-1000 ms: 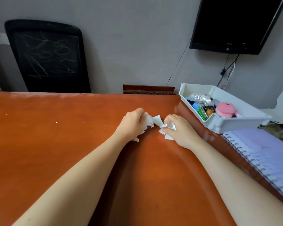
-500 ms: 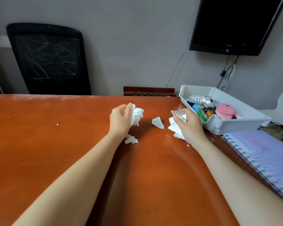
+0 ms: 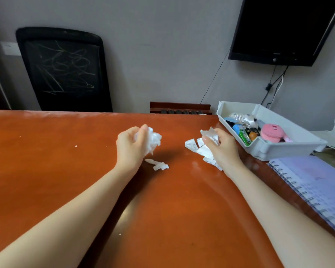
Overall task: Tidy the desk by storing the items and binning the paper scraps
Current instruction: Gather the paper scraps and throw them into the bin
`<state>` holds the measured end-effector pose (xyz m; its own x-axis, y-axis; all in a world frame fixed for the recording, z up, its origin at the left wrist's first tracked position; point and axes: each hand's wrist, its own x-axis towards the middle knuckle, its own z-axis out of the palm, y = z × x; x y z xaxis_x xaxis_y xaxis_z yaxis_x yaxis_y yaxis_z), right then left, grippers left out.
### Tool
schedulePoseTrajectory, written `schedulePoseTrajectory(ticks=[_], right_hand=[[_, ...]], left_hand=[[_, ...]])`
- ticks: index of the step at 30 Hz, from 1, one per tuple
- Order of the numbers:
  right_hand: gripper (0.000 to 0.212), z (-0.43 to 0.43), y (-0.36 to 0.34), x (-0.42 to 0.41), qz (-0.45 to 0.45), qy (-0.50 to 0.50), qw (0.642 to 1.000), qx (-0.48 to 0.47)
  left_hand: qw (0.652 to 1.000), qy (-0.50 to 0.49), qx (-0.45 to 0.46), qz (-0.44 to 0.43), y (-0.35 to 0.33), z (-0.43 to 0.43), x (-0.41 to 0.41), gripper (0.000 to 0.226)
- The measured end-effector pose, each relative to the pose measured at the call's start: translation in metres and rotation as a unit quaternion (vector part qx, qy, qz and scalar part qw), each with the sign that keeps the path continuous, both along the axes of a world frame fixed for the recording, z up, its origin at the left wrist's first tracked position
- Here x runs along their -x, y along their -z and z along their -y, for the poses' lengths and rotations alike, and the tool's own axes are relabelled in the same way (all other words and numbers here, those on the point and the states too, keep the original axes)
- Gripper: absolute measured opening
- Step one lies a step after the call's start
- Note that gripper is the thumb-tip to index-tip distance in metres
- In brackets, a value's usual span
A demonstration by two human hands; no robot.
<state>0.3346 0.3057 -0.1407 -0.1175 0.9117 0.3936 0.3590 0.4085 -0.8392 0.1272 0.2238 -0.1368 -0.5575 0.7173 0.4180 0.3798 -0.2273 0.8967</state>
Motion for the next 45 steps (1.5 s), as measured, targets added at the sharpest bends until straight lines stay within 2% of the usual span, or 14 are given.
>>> schedulePoseTrajectory(ticks=[4,8,9,12,15,17,19,24,27,30,33,36,40,45], right_hand=[[0.010,0.002,0.003,0.005,0.060,-0.036,0.997,0.014],[0.030,0.000,0.003,0.007,0.077,-0.044,0.994,0.065],[0.038,-0.001,0.003,0.008,0.087,-0.039,0.993,0.074],[0.054,-0.004,0.000,0.014,0.126,-0.004,0.986,0.105],[0.045,-0.009,-0.001,0.018,0.143,0.018,0.980,0.137],[0.032,-0.011,-0.001,0.019,0.130,0.010,0.979,0.154],[0.028,-0.013,-0.002,0.019,0.125,0.006,0.978,0.169],[0.025,-0.008,-0.001,0.023,0.178,0.024,0.977,0.110],[0.024,-0.006,0.001,0.019,0.136,0.016,0.986,0.099],[0.011,-0.003,-0.004,0.011,0.063,-0.011,0.990,0.123],[0.014,-0.003,-0.011,0.000,-0.006,-0.034,0.986,0.161],[0.005,-0.004,-0.013,-0.006,-0.061,-0.024,0.979,0.191],[0.015,0.002,-0.020,-0.007,-0.078,-0.018,0.979,0.187],[0.017,0.012,-0.035,-0.003,-0.043,-0.024,0.986,0.157]], left_hand=[[0.973,0.148,0.087,-0.152,0.004,0.024,0.012,0.037],[0.941,0.180,0.162,-0.237,0.004,0.027,0.018,0.014],[0.932,0.185,0.187,-0.249,0.001,0.026,0.018,0.017],[0.889,0.201,0.277,-0.304,-0.007,0.021,0.015,0.047],[0.862,0.199,0.307,-0.352,-0.014,0.020,0.012,0.033],[0.852,0.191,0.310,-0.376,-0.015,0.020,0.009,0.023],[0.846,0.186,0.304,-0.396,-0.013,0.020,0.007,0.018],[0.833,0.166,0.298,-0.436,-0.009,0.021,0.007,0.021],[0.836,0.156,0.275,-0.448,-0.006,0.023,0.008,0.021],[0.850,0.155,0.243,-0.441,-0.002,0.026,0.012,0.019],[0.870,0.155,0.216,-0.416,0.001,0.027,0.013,0.018],[0.905,0.173,0.192,-0.338,0.003,0.028,0.017,0.019],[0.951,0.192,0.129,-0.204,0.005,0.029,0.022,0.023],[0.980,0.153,0.091,-0.088,0.002,0.039,0.020,0.025]])
